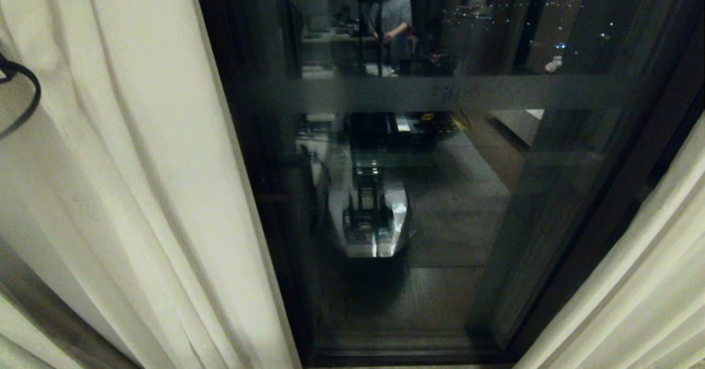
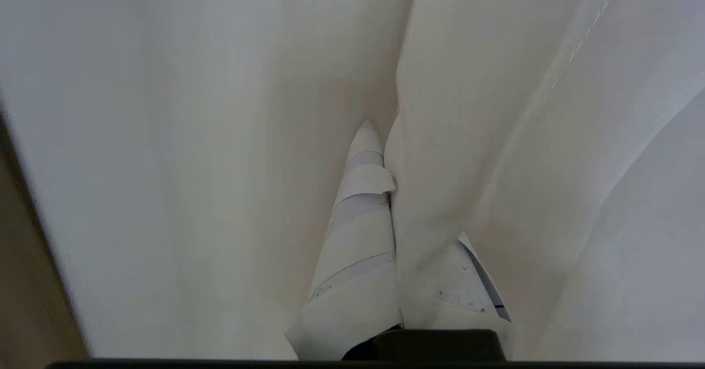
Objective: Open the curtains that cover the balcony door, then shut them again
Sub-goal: Pull the inner curtains open on both sides
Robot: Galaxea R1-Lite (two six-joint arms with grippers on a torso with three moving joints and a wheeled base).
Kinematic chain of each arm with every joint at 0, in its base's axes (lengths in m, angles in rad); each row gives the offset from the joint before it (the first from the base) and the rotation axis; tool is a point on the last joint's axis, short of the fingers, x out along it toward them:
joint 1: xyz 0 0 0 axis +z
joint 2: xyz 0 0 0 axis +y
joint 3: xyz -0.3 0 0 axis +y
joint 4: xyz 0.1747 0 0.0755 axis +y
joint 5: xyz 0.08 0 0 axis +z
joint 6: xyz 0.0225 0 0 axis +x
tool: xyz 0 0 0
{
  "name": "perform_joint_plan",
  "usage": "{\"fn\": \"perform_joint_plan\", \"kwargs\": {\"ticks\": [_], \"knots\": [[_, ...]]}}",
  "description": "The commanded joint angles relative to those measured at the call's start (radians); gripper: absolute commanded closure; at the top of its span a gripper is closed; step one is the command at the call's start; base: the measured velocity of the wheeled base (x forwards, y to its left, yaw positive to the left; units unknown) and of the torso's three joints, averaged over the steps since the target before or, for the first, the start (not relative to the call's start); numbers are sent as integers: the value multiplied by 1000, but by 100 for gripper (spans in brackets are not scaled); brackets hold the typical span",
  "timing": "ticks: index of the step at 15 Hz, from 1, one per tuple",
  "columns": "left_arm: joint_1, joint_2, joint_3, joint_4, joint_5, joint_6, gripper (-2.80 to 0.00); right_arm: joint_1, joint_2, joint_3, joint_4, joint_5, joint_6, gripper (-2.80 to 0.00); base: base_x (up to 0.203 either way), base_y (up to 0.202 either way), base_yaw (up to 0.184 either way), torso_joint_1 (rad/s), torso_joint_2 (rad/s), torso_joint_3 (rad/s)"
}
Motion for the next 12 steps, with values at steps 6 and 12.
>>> {"fn": "perform_joint_plan", "kwargs": {"ticks": [6, 12], "knots": [[391, 246, -111, -63, -311, -35, 0, 0, 2, 0, 0, 1, -1, 0, 0, 0, 0, 0, 0, 0], [526, 527, -419, -122, -429, -35, 0, 0, 2, 0, 0, 1, -1, 0, 0, 0, 0, 0, 0, 0]]}}
